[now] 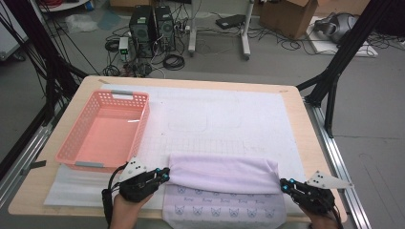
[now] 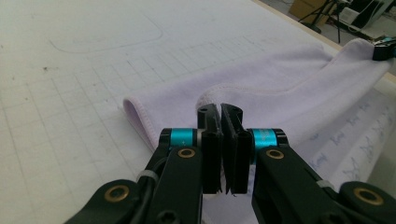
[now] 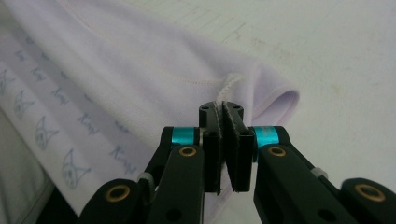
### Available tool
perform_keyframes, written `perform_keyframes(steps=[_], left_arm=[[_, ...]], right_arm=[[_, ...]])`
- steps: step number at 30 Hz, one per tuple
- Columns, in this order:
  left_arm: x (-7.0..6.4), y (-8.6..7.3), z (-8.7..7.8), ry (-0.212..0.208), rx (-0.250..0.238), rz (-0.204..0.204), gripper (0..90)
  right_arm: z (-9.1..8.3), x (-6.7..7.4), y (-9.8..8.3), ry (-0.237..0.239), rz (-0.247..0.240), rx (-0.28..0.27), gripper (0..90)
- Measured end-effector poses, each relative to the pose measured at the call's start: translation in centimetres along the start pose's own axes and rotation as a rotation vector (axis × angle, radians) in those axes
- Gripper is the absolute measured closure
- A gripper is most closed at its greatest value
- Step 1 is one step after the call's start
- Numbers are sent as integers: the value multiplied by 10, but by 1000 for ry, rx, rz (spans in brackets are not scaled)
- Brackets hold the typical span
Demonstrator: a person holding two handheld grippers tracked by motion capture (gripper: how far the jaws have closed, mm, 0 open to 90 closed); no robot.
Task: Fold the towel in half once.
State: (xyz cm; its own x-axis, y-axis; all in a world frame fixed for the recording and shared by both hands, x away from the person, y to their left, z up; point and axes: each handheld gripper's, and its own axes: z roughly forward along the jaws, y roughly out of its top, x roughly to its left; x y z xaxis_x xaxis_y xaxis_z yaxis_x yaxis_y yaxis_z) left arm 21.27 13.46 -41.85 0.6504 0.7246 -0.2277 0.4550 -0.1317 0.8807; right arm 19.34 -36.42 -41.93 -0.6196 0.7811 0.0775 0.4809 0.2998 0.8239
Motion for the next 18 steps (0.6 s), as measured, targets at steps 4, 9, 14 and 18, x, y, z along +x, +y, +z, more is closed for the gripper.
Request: perform_keyframes(steps=[4,9,14,18], left_arm=[[0,-10,-3,-5,19,-9,862],[2,-17,-2,-15,32,-18,852],[6,-17,-4,20,-3,-41,623],[15,-12,-1,45,-35,-64,506]], right_arm=[[-4,2,-9,10,8,37,860],[-7,7,-16,35,10,82,857],[-16,4,-18,11,7,65,739],[-22,-11,-12,-57,53,-35,647]])
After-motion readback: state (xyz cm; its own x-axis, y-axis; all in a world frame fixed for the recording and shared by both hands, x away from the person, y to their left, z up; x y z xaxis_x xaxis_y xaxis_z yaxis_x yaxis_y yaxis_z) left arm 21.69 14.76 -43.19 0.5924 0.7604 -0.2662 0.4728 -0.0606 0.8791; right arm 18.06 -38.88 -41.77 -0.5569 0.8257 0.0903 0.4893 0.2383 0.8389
